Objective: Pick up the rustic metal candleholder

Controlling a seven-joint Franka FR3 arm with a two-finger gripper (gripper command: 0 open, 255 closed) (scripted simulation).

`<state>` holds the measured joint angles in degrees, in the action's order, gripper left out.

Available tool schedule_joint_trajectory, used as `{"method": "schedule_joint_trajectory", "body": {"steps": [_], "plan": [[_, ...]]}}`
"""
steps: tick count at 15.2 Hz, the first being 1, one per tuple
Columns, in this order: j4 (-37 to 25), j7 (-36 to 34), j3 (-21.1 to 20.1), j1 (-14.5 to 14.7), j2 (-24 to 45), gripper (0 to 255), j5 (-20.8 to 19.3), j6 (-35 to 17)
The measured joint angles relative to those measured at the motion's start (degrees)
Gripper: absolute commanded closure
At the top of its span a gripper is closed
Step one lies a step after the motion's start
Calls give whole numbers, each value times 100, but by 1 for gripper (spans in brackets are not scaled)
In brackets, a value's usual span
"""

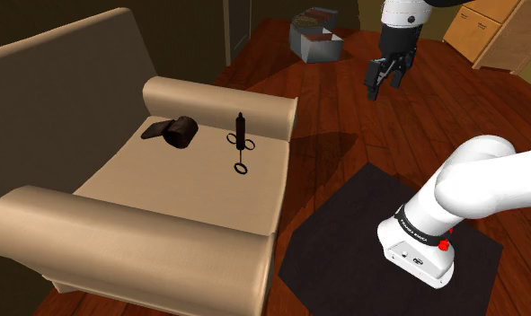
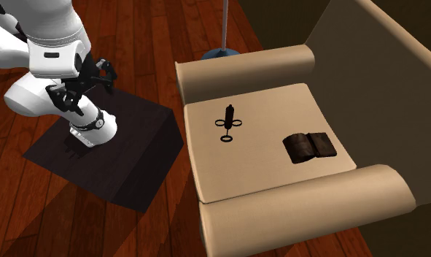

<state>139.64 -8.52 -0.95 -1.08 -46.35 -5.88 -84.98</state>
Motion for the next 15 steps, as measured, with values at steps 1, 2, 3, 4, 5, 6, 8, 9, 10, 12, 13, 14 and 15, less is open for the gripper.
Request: {"method": "schedule_joint_trajectory", "body": {"steps": [1,2,3,4,5,6,8,9,10,12,13,14,15], "plan": [[0,0,0,0,0,0,0,0],[16,22,4,19,62,0,7,-101],[72,32,-9,58,142,0,36,-277],[119,57,-15,98,262,0,58,-494],[180,96,-16,139,326,0,77,-682],[271,119,-28,187,417,0,106,-916],[406,165,-61,289,613,0,170,-1373],[418,200,-73,336,750,0,196,-1587],[464,252,-68,372,895,0,208,-1838],[453,316,-102,468,1215,0,262,-2276],[474,367,-105,506,1355,0,280,-2503],[511,402,-123,555,1466,0,306,-2717],[494,448,-133,595,1655,0,324,-2951]]}}
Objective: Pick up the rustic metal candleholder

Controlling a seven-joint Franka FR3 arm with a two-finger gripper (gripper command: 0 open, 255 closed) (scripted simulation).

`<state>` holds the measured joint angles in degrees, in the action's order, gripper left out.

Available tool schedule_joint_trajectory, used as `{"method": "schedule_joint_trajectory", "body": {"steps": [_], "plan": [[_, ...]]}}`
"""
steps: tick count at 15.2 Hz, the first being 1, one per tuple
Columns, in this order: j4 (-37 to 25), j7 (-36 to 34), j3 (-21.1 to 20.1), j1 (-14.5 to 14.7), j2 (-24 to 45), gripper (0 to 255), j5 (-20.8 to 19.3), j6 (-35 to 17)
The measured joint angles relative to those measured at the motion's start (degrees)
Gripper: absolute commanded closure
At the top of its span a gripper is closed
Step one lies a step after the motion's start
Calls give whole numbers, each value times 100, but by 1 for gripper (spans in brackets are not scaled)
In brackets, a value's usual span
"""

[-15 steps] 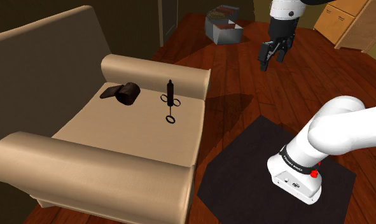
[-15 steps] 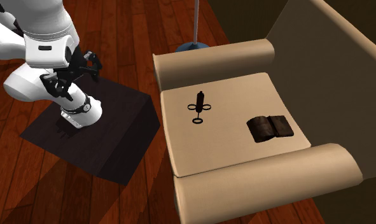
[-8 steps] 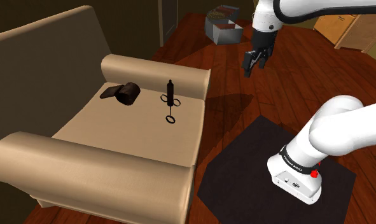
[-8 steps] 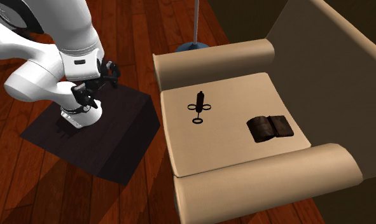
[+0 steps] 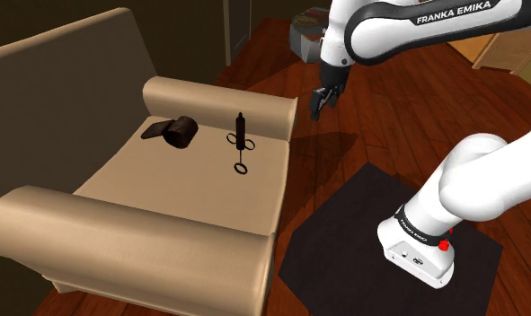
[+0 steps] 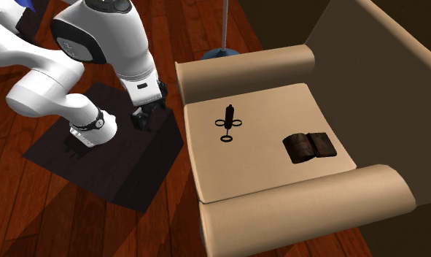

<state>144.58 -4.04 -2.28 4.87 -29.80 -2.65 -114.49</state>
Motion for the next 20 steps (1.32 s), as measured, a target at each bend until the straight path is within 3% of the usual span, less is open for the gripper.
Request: {"method": "schedule_joint_trajectory", "body": {"steps": [8,20], "plan": [[-358,287,-190,349,1501,0,165,-1657],[-1357,673,-504,716,3508,0,175,-3349]]}}
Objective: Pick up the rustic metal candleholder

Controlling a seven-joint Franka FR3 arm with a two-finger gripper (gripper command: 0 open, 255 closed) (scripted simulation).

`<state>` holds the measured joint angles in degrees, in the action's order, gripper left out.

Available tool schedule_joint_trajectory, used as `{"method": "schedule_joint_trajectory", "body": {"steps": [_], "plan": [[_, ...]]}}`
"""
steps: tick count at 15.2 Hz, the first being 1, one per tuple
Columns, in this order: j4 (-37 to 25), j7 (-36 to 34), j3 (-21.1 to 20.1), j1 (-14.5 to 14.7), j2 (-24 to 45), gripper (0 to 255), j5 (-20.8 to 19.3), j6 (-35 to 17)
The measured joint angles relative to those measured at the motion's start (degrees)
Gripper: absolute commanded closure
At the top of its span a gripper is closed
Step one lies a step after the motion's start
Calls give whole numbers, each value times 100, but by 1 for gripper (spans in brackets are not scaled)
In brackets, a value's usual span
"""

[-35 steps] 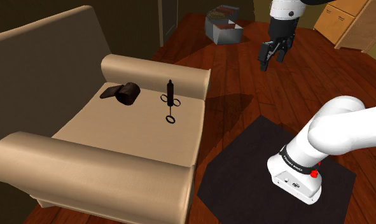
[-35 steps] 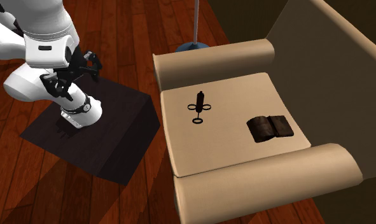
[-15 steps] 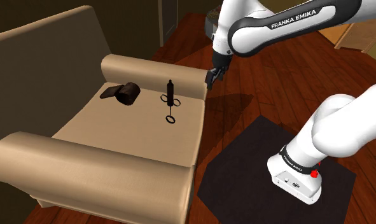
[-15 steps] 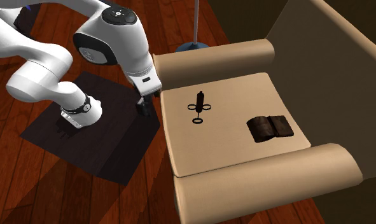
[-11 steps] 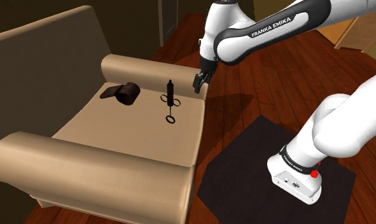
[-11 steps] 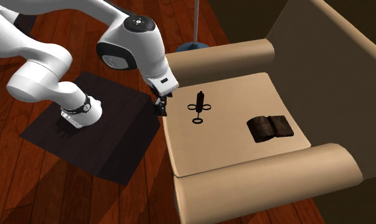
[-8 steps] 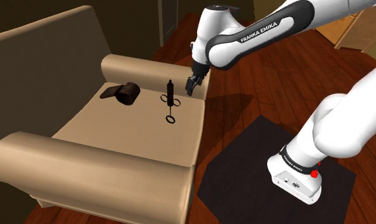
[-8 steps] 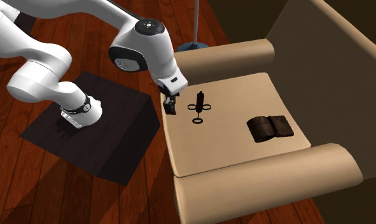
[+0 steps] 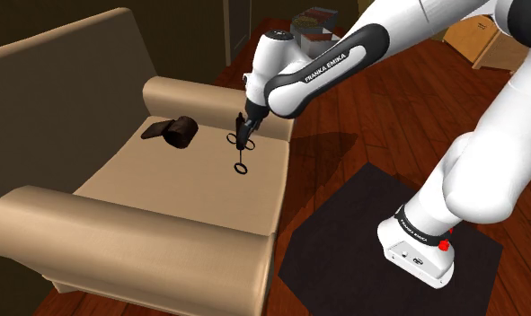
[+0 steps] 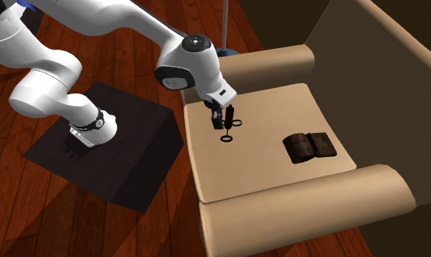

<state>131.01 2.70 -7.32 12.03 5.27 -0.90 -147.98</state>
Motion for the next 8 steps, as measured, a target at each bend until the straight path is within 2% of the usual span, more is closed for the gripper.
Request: {"method": "schedule_joint_trajectory", "body": {"steps": [6,7,8], "plan": [[76,-45,13,17,346,0,-83,-437],[87,-48,15,18,362,255,-89,-464],[90,-50,15,18,370,255,-91,-476]]}}
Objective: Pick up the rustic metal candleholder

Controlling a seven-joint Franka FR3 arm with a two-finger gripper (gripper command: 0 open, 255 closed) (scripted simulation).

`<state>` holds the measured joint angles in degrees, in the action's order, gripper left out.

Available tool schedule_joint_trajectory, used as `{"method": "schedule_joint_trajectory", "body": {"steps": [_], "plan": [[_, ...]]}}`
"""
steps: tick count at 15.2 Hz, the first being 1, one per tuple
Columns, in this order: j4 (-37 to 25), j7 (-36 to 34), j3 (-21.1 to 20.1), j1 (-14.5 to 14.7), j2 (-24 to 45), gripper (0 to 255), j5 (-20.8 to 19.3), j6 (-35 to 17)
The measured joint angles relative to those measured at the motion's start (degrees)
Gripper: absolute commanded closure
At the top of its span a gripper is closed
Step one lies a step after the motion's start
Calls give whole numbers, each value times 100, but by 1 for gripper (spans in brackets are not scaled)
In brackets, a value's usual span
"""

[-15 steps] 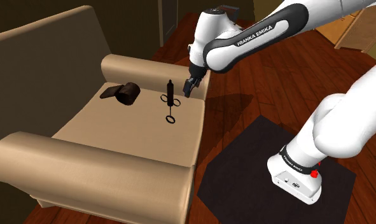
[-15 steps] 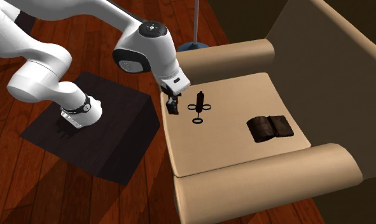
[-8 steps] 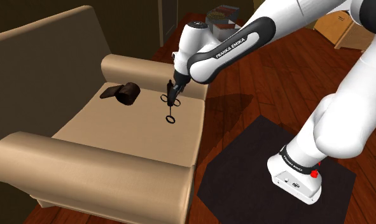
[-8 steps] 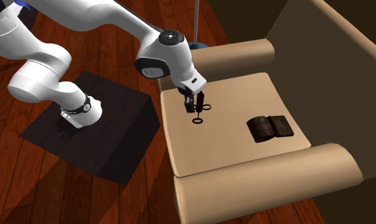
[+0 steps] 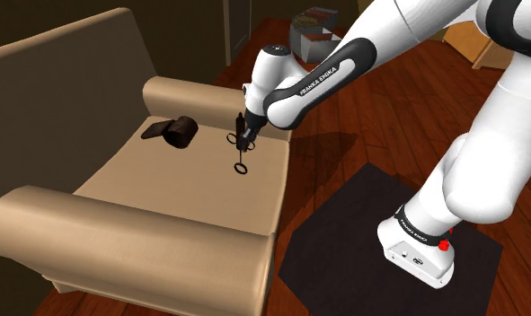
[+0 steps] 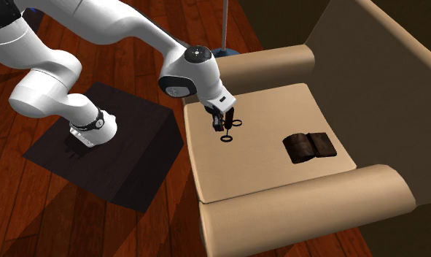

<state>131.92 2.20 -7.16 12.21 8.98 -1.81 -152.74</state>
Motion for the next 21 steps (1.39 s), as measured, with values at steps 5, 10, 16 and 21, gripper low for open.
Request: {"method": "schedule_joint_trajectory", "body": {"steps": [5,10,16,21], "plan": [[1,-3,1,0,6,255,-3,-12],[-14,4,-1,-1,-13,255,4,24],[-92,43,-28,-6,-328,255,81,414],[-229,104,-31,-22,-576,255,149,797]]}}
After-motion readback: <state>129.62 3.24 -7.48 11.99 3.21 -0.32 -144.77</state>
